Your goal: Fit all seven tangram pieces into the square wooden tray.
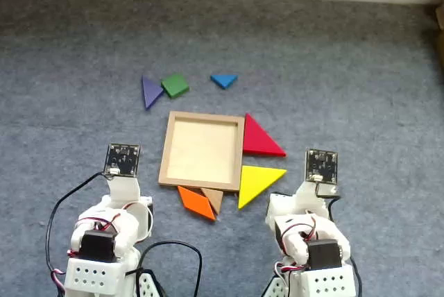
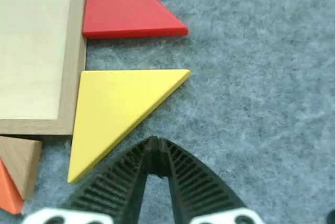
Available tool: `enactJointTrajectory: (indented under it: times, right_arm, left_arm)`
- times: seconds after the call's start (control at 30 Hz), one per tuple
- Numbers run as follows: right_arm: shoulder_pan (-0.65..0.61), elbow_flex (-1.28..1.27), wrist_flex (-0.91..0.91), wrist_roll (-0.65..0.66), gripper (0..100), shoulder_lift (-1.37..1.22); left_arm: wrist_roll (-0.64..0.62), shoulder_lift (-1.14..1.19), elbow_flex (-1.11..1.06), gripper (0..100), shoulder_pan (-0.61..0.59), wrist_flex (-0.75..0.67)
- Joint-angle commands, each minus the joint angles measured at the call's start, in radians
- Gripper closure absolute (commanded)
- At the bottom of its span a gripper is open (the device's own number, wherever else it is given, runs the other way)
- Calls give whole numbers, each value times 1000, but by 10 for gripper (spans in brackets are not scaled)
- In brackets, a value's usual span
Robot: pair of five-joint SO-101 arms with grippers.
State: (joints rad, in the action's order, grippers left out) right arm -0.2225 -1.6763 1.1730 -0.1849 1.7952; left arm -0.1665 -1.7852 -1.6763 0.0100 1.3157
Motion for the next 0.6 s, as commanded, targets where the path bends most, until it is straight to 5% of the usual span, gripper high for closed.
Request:
enactJointTrajectory:
  times: [0.0, 0.57]
  right_arm:
    - [-4, -128, 8, -6, 993, -5]
    - [-10, -127, 13, -6, 993, -5]
  left_arm:
    - [3, -27, -19, 993, -12, 6]
    - [3, -27, -19, 993, -12, 6]
